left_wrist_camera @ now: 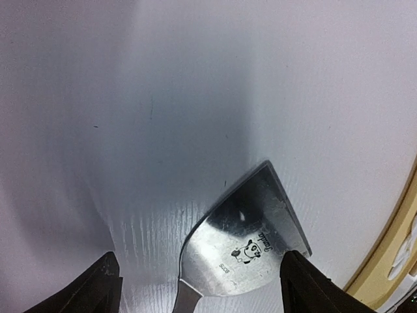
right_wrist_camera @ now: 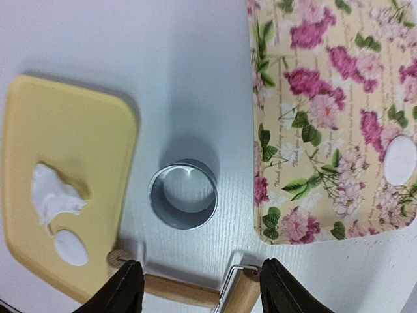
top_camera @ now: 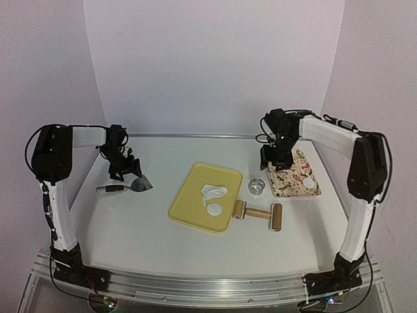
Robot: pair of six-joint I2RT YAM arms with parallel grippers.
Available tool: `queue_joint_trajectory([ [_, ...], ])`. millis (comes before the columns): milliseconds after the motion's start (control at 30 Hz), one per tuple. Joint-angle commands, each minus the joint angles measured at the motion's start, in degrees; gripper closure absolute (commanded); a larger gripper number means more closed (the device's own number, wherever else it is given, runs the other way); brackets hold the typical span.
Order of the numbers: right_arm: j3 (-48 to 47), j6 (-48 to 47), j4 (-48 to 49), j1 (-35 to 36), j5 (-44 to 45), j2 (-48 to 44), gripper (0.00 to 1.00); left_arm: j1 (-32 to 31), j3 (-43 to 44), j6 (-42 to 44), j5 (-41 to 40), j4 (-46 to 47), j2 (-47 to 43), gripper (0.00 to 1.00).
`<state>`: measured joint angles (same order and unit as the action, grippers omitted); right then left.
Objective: Roll out the dumpling wrappers from the dough
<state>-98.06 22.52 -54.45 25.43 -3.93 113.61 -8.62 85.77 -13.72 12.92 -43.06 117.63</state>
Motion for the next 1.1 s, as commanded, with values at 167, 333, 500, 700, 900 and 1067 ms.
queue_joint_trajectory([
  [167, 2.7, 1.1, -0.6, 0.1, -1.1, -15.6, 0.33, -1.1, 0.9, 1.6, -4.4, -13.5, -0.2, 0.13],
  [333, 3.4, 1.7, -1.2, 0.1, -0.7, -17.7, 0.33, -3.6, -5.8, -4.1, 8.7, -11.7, -6.5, 0.12],
  [500, 3.2, 1.5, -1.3, 0.1, -0.7, -17.8, 0.32, -7.6, -10.4, -9.2, 19.5, -7.1, -10.7, 0.11],
  [700, 2.1, 0.8, -1.2, 0.1, -2.0, -16.7, 0.32, -8.2, -7.9, -8.1, 8.7, -10.4, -11.4, 0.09],
  [900, 2.9, -5.0, 1.7, 0.7, -11.8, -15.5, 0.34, -8.1, -8.0, -7.4, -3.7, -7.6, -14.7, 0.09],
  [1067, 0.6, -5.3, 3.9, 3.5, -15.2, -13.2, 0.35, -7.6, -10.4, -9.7, -6.9, -3.1, -20.2, 0.1],
])
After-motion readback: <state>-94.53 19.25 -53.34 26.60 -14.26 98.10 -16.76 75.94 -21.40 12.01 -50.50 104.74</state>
